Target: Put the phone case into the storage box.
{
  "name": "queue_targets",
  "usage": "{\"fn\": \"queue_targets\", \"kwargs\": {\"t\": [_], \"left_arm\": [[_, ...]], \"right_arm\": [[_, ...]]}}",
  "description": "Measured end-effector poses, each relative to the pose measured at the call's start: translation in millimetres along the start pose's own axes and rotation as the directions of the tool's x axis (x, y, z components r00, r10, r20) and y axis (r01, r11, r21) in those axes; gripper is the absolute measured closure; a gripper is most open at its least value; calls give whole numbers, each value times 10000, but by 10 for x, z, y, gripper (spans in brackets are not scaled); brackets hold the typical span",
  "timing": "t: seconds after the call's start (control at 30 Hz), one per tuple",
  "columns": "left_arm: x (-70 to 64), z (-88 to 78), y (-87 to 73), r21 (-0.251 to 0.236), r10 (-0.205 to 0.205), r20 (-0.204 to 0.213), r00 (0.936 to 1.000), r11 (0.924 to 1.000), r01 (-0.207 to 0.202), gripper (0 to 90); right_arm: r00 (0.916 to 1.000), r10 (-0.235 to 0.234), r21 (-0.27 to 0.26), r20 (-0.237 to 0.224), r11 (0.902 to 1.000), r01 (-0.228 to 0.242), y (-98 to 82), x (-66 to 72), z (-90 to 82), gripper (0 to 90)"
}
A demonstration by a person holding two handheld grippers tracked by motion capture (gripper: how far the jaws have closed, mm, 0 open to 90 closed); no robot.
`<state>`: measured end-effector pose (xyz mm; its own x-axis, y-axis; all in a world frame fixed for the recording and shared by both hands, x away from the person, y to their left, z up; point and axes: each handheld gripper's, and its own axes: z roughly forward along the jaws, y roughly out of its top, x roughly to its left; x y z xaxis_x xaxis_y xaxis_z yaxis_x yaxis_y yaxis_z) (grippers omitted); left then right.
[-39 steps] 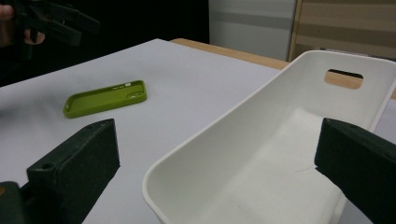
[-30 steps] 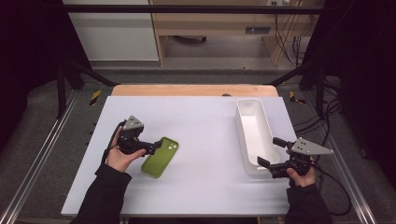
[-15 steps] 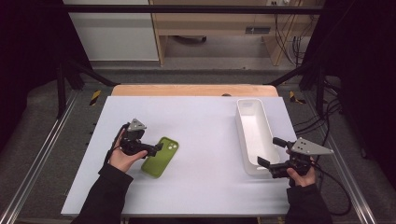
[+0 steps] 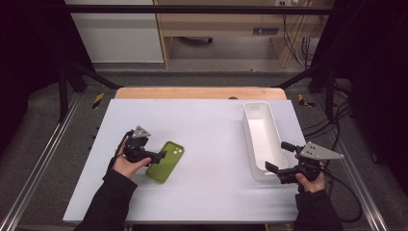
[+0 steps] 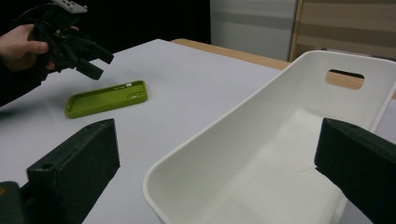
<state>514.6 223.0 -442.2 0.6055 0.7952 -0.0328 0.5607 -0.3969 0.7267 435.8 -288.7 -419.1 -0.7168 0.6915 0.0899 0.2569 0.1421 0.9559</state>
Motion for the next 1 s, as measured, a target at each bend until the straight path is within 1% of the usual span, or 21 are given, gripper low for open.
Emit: {"fn": "queue_targets", "kwargs": {"t": [0.13,0.23,0.27,0.4,0.43,0.47,0.53,0.63,0.77,0.8,0.87,1.0], "left_arm": [[2,4,-52,153,23,-12,10000,9999,-23,65],[3,5,-94,251,-59,-92,9999,9997,61,89],[0,9,-101,297,-59,-10,10000,9995,59,96],[-30,18,-121,388,23,-64,10000,9992,-21,139],[-44,24,-129,459,50,-36,10000,9989,-49,139],[-53,31,-136,536,125,-94,9999,9985,-119,154],[-58,44,-143,633,117,-141,9998,9979,-108,169],[-59,58,-151,705,83,-111,9999,9975,-75,228],[-64,63,-161,821,90,-254,9996,9966,-69,282],[-63,64,-168,864,18,-211,9998,9963,1,306],[-61,65,-172,898,18,-258,9997,9960,5,318],[-61,58,-182,1032,-51,-292,9996,9946,80,420]], "right_arm": [[10000,-6,-11,1,10000,6,0,-1,-1,5],[10000,-3,2,7,10000,3,0,0,0,5],[10000,3,-4,2,10000,-3,0,0,-1,5],[10000,-11,-13,7,10000,11,0,-1,-2,5],[10000,-14,-17,8,10000,14,0,-1,-2,5],[10000,-10,-15,5,10000,10,0,0,-2,5],[10000,1,-10,2,10000,-1,0,0,-2,5],[10000,-14,0,10,10000,14,-1,-1,1,5],[10000,-2,-1,11,10000,2,0,-1,-2,5],[10000,10,-9,9,10000,-10,1,-1,-5,5],[10000,3,-14,6,10000,-3,1,-2,-5,5],[10000,0,-18,12,10000,0,1,-2,-6,5]]}}
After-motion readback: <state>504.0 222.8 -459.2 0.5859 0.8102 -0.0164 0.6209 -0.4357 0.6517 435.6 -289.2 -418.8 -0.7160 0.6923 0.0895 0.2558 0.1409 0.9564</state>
